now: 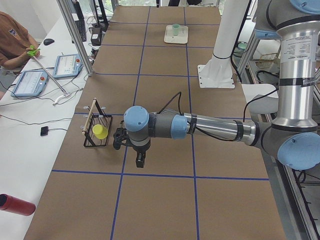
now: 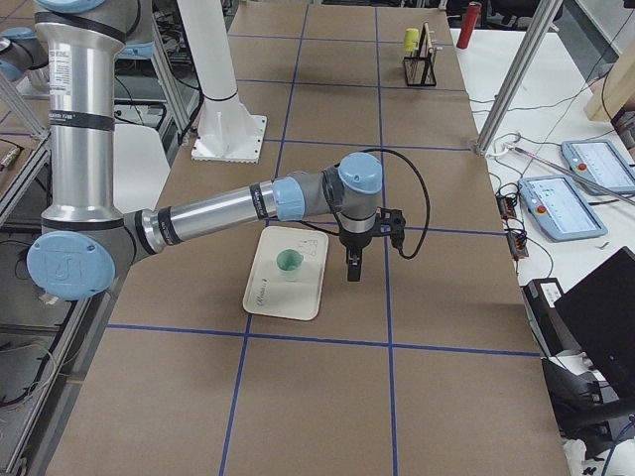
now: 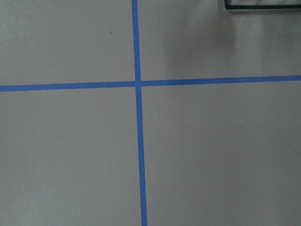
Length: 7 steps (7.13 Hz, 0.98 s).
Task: Left arm grabs green cup and hands to right arm on tray
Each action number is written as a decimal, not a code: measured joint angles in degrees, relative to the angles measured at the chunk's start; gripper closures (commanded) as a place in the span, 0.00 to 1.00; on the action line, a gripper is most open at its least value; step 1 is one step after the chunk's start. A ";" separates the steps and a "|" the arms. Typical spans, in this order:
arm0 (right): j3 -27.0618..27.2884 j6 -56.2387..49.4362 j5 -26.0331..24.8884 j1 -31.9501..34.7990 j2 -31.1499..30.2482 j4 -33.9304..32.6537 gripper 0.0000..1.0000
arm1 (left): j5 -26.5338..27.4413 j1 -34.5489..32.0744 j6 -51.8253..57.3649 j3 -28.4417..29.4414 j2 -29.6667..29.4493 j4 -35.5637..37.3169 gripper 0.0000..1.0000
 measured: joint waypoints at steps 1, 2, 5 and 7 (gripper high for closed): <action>0.04 -0.02 -0.11 0.07 -0.11 0.02 0.00 | 0.02 0.01 0.00 0.00 0.00 0.00 0.00; -0.04 -0.05 -0.21 0.11 -0.56 0.16 0.00 | 0.05 0.01 -0.02 0.01 0.00 0.00 0.00; -0.72 -0.90 -0.22 0.63 -3.32 0.70 0.00 | 0.94 0.04 -0.16 0.14 -0.16 0.00 0.00; -2.19 -3.54 -0.12 2.07 -4.22 0.78 0.00 | 1.45 0.04 -0.17 0.17 -0.23 0.00 0.00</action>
